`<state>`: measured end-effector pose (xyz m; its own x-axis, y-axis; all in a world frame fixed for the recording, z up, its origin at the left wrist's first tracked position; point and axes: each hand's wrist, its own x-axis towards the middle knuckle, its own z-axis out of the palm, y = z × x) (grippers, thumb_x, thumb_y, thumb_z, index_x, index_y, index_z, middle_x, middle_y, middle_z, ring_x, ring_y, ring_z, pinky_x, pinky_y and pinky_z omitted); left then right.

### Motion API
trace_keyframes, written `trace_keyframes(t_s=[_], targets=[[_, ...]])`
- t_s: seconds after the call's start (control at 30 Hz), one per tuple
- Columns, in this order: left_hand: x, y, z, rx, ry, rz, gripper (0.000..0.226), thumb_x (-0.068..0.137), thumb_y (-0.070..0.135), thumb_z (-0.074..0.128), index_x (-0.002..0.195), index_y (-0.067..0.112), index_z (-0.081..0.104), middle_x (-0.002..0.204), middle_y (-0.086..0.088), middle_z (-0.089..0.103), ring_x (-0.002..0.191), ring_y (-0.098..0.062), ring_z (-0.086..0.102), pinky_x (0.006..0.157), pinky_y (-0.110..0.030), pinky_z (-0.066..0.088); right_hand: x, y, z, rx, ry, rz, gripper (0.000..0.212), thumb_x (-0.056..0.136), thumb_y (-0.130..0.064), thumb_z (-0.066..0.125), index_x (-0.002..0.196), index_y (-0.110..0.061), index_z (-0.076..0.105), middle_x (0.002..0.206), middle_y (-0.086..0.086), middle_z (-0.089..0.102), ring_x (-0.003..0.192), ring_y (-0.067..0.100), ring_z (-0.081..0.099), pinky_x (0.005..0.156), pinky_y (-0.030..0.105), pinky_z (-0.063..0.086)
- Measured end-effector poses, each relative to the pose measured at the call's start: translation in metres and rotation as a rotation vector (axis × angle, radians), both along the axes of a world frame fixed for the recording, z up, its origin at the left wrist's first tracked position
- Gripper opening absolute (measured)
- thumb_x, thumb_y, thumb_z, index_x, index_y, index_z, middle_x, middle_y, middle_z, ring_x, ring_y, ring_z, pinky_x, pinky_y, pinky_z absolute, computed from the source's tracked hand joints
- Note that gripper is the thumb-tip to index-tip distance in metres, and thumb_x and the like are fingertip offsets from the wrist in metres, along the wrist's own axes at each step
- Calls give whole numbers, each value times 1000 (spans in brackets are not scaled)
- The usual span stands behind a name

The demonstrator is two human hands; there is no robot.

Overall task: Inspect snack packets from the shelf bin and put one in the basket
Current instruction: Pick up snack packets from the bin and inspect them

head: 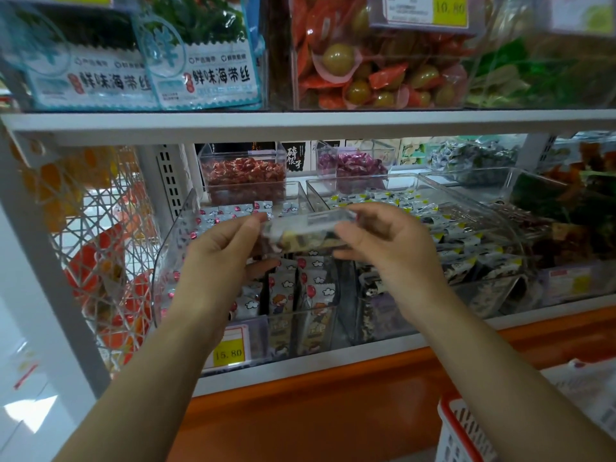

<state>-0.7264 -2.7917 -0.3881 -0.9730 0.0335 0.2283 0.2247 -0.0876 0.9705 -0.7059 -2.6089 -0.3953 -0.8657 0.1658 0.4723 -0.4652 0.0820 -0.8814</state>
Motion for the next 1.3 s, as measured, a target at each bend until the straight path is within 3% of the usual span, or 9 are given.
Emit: trace_keyframes(t_s=[0.13, 0.3, 0.43, 0.53, 0.73, 0.87, 1.03, 1.2, 1.3], targets=[[-18, -8, -10, -870, 441, 158, 33, 95, 25, 47, 126, 22, 57, 126, 10, 56, 119, -16, 46, 100, -34, 36, -3, 12, 4, -155, -19, -129, 6, 86, -12, 64, 83, -8, 61, 77, 5, 62, 68, 16, 69, 64, 25, 58], [-33, -8, -31, -1452, 428, -45, 43, 99, 39, 25, 141, 38, 33, 150, 21, 27, 142, -6, 10, 112, -43, 5, -8, 10, -1, -147, -59, -149, 10, 87, -11, 63, 78, -10, 59, 77, 8, 58, 71, 18, 67, 65, 25, 58], [-33, -10, -33, -1486, 428, -85, 42, 100, 40, 23, 139, 37, 35, 150, 20, 27, 143, -4, 5, 114, -47, -2, -12, 5, -2, -78, -61, -168, 5, 87, -12, 64, 86, -11, 60, 81, 7, 61, 74, 15, 67, 69, 29, 60], [-29, -10, -29, -1447, 473, -58, 37, 97, 38, 32, 132, 33, 46, 139, 14, 42, 139, -10, 21, 115, -46, 7, -15, -3, 1, 60, -28, -213, 8, 86, -16, 66, 86, -18, 58, 88, 10, 64, 80, 20, 67, 71, 37, 59], [-19, -15, -27, -1445, 483, 10, 48, 89, 47, 42, 134, 29, 44, 112, 5, 35, 116, -17, 26, 103, -33, 20, -26, -23, 10, 514, 60, -252, 17, 81, -25, 71, 89, -20, 57, 77, -10, 56, 68, 2, 54, 60, 13, 42], [-17, -20, -27, -1414, 480, 44, 47, 84, 52, 47, 125, 29, 48, 117, 2, 36, 115, -18, 25, 98, -33, 25, -39, -38, 13, 844, 97, -233, 28, 79, -29, 73, 94, -9, 63, 82, 1, 51, 76, 15, 47, 61, 26, 29], [-16, -23, -27, -1331, 422, 17, 52, 80, 54, 52, 126, 30, 48, 106, 6, 27, 109, -16, 24, 96, -32, 25, -56, -58, 17, 1207, -32, -116, 36, 85, -27, 65, 114, -5, 61, 112, 12, 59, 102, 26, 55, 86, 38, 46], [-17, -38, -17, -1212, 367, 22, 49, 80, 54, 54, 122, 29, 52, 105, 6, 34, 103, -11, 24, 83, -25, 23, -63, -67, 13, 1490, -223, 36, 20, 93, -12, 46, 100, -6, 64, 94, 11, 61, 86, 27, 58, 70, 32, 45], [-19, -45, -12, -1194, 327, 46, 42, 83, 45, 57, 121, 29, 54, 114, 3, 40, 113, -16, 29, 90, -28, 27, -64, -66, 19, 1500, -246, 56, 30, 91, -2, 42, 111, -9, 63, 108, 11, 63, 94, 27, 58, 79, 35, 50]])
